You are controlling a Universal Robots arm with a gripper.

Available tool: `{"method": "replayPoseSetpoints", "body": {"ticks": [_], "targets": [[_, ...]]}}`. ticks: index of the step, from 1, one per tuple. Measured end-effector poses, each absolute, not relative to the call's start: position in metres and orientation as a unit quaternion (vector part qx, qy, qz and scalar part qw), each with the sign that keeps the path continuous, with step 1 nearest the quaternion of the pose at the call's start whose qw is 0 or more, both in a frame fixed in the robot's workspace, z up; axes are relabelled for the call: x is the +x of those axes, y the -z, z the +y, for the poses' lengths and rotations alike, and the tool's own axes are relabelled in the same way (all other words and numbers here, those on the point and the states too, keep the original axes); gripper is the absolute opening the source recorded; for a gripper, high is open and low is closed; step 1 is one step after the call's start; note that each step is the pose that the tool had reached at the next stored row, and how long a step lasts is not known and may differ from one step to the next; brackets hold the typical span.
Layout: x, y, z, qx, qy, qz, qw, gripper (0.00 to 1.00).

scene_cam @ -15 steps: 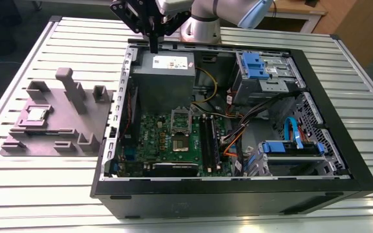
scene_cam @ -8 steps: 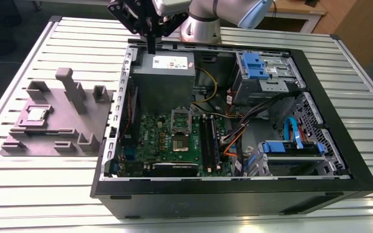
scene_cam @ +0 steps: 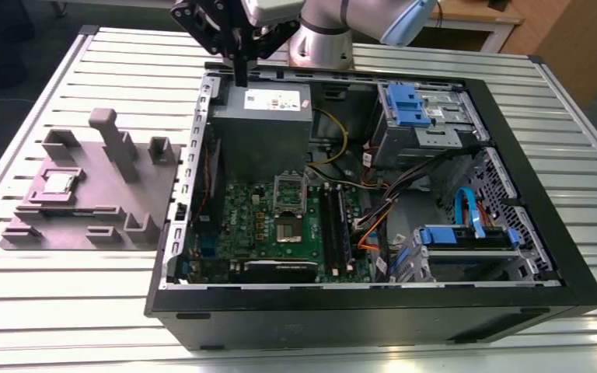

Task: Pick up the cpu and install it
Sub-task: 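Reach for the cpu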

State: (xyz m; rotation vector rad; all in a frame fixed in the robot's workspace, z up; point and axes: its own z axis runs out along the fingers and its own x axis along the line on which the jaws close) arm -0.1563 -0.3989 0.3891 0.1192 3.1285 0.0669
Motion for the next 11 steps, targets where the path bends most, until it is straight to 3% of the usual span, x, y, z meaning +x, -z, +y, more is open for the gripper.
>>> {"method": "replayPoseSetpoints", "body": {"ticks": [11], "targets": [[-0.1583,-0.3884,-0.3989,0.038,-0.021,0.999,0.004,0.10]]}}
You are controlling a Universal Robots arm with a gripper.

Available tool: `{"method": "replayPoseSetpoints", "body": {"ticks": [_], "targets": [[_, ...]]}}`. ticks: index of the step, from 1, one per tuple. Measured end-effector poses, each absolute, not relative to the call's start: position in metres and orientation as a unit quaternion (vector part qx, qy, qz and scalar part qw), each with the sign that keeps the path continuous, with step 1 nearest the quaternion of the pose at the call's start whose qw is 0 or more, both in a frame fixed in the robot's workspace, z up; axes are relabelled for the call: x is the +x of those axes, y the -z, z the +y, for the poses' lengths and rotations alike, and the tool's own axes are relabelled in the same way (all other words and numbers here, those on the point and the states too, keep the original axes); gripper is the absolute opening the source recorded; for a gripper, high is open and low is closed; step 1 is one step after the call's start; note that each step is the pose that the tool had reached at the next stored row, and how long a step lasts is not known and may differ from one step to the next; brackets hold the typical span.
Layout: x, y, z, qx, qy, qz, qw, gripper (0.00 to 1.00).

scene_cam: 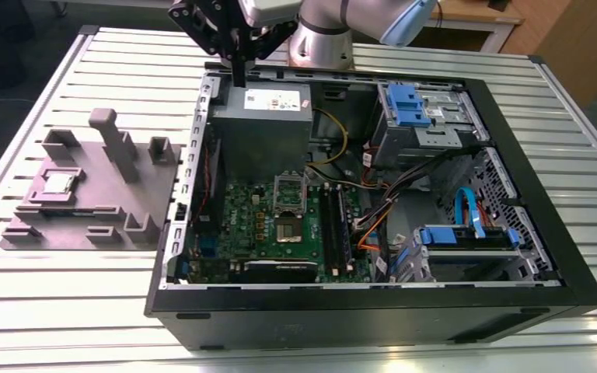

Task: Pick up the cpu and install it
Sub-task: 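Reach for the cpu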

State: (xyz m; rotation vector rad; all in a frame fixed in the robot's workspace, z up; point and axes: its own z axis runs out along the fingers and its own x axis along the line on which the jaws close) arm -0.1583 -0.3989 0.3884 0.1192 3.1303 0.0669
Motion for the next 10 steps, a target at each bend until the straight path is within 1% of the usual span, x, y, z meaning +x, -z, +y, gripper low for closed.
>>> {"method": "replayPoseSetpoints", "body": {"ticks": [10], "targets": [[-0.1616,-0.3874,-0.3989,0.038,-0.021,0.999,0.003,0.10]]}}
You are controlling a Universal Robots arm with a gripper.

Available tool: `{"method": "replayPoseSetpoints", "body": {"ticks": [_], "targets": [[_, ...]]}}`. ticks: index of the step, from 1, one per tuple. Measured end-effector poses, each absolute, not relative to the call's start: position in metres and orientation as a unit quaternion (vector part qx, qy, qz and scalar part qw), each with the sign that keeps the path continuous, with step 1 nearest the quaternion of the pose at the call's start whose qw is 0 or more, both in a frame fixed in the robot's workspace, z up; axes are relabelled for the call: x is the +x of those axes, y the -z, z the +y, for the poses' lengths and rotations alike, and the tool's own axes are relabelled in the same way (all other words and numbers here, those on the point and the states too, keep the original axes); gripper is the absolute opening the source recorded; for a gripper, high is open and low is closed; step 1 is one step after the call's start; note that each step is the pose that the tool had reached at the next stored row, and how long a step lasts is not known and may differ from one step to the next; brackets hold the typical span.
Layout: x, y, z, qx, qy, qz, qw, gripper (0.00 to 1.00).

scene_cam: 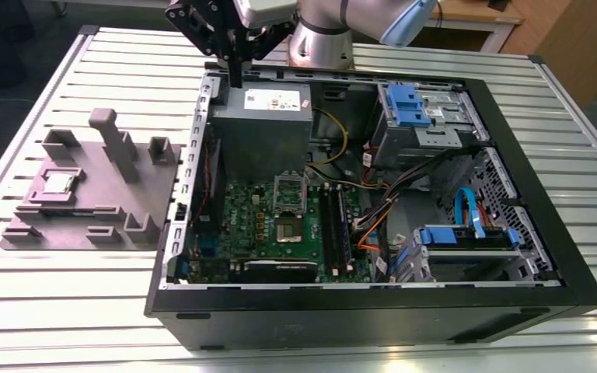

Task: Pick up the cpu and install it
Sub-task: 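Reach for the cpu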

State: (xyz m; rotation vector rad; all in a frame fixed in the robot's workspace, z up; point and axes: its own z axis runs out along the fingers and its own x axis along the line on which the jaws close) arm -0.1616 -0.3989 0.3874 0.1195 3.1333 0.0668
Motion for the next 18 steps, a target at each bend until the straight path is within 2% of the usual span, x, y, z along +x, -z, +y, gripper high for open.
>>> {"method": "replayPoseSetpoints", "body": {"ticks": [18], "targets": [[-0.1651,-0.3864,-0.3989,0.038,-0.021,0.999,0.001,0.10]]}}
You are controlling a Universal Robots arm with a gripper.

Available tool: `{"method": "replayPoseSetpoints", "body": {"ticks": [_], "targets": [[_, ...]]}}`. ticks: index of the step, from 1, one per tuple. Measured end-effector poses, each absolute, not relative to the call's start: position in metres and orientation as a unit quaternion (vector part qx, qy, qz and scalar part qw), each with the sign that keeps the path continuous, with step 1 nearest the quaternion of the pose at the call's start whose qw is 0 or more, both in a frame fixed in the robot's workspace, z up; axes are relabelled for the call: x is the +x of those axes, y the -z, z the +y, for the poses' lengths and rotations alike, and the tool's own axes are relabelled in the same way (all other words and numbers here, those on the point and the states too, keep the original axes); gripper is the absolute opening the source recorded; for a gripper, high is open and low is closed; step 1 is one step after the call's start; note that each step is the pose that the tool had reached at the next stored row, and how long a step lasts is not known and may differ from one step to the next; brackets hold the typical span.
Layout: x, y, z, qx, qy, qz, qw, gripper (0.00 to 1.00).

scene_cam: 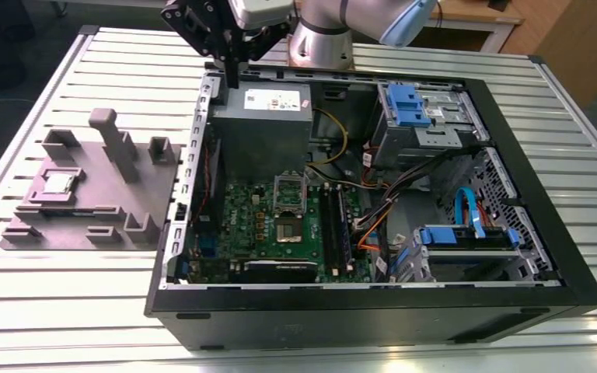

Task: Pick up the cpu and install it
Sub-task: 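Reach for the cpu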

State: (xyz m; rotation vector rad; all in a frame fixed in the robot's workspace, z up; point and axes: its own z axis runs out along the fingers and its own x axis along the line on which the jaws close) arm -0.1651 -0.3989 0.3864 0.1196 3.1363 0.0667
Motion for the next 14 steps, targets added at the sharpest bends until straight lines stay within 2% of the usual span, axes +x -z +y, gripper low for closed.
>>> {"method": "replayPoseSetpoints", "body": {"ticks": [14], "targets": [[-0.1681,-0.3857,-0.3989,0.038,-0.021,0.999,0.000,0.10]]}}
